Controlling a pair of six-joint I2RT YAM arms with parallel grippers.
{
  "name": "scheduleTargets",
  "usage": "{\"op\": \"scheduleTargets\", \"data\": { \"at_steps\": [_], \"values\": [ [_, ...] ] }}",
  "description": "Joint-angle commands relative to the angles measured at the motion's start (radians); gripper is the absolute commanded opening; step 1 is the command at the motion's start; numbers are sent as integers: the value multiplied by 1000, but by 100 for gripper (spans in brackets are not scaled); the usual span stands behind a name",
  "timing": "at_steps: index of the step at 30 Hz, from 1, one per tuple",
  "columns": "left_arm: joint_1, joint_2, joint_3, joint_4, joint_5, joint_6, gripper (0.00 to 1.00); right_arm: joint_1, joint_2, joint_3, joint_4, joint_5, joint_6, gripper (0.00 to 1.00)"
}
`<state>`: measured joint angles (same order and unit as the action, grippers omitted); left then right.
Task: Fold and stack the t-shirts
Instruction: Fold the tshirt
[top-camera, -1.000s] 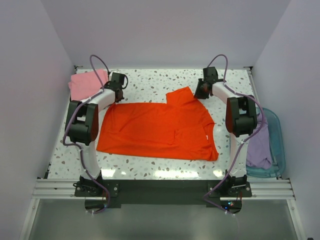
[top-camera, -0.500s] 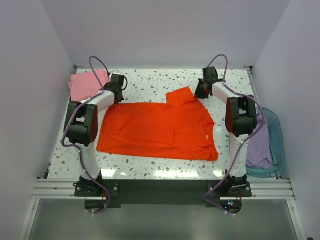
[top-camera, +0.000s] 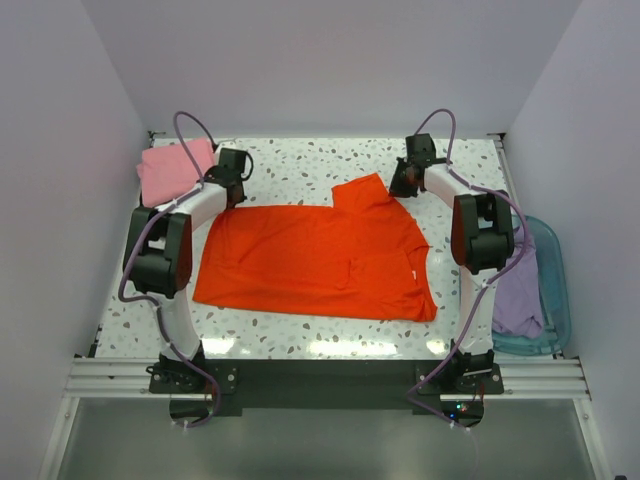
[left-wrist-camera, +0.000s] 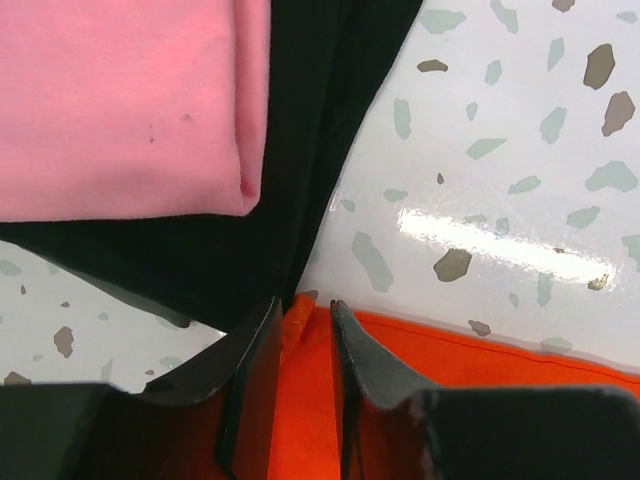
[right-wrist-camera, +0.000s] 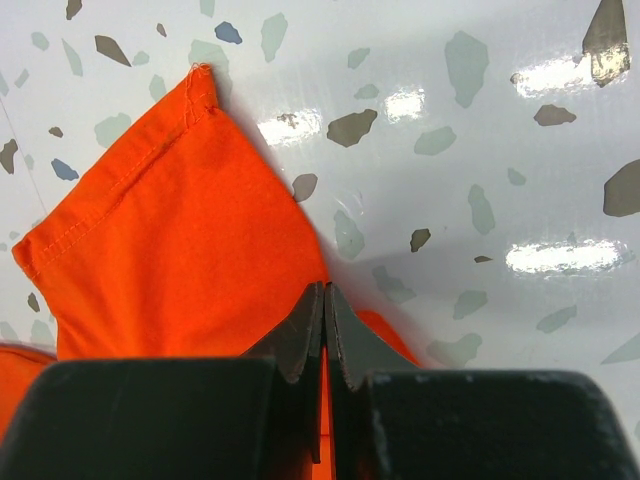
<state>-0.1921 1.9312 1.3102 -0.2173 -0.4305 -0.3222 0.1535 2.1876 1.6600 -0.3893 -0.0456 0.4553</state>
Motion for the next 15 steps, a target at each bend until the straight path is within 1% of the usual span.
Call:
{"op": "scheduleTargets", "data": {
  "at_steps": [1, 7, 15],
  "values": [
    [3, -52, -14, 56, -37, -11, 31, 3, -45, -8, 23, -5, 6, 0],
    [3, -26, 0, 22, -68, -20, 31, 3, -43, -8, 21, -7, 5, 0],
    [3, 5, 6, 22, -50, -21, 27, 3, -43, -8, 15, -5, 0, 0]
  ]
}}
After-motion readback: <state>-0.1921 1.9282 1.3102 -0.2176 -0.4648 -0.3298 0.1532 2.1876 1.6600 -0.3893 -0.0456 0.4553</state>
